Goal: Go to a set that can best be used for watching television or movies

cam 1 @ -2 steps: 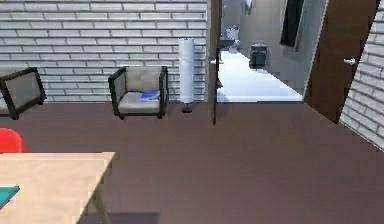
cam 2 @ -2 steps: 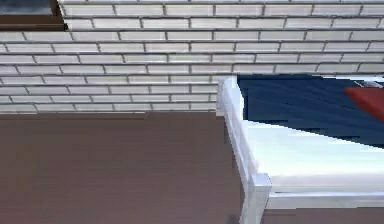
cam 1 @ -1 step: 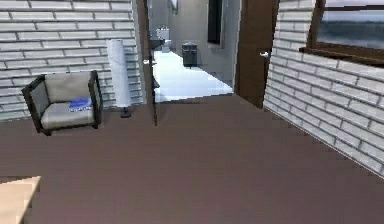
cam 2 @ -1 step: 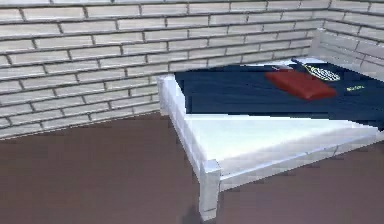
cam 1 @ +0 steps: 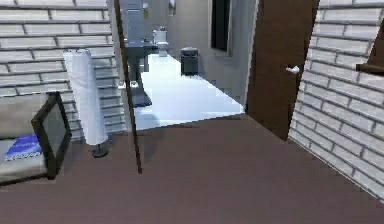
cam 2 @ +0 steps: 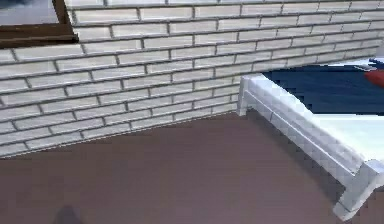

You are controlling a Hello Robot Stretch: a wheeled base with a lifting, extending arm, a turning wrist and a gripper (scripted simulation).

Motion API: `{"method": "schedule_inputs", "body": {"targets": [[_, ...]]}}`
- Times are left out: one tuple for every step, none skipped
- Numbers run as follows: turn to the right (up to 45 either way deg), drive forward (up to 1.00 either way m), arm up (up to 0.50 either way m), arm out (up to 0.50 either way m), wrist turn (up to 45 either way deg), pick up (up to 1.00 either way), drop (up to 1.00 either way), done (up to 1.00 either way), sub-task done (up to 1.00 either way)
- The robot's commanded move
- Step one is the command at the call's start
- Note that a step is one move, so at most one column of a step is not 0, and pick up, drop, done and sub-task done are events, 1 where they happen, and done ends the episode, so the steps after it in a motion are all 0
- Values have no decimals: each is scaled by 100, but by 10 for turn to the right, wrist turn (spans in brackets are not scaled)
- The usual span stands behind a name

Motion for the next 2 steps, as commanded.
{"method": "schedule_inputs", "body": {"targets": [[0,100,0,0,0,0,0,0,0],[60,0,0,0,0,0,0,0,0]]}}
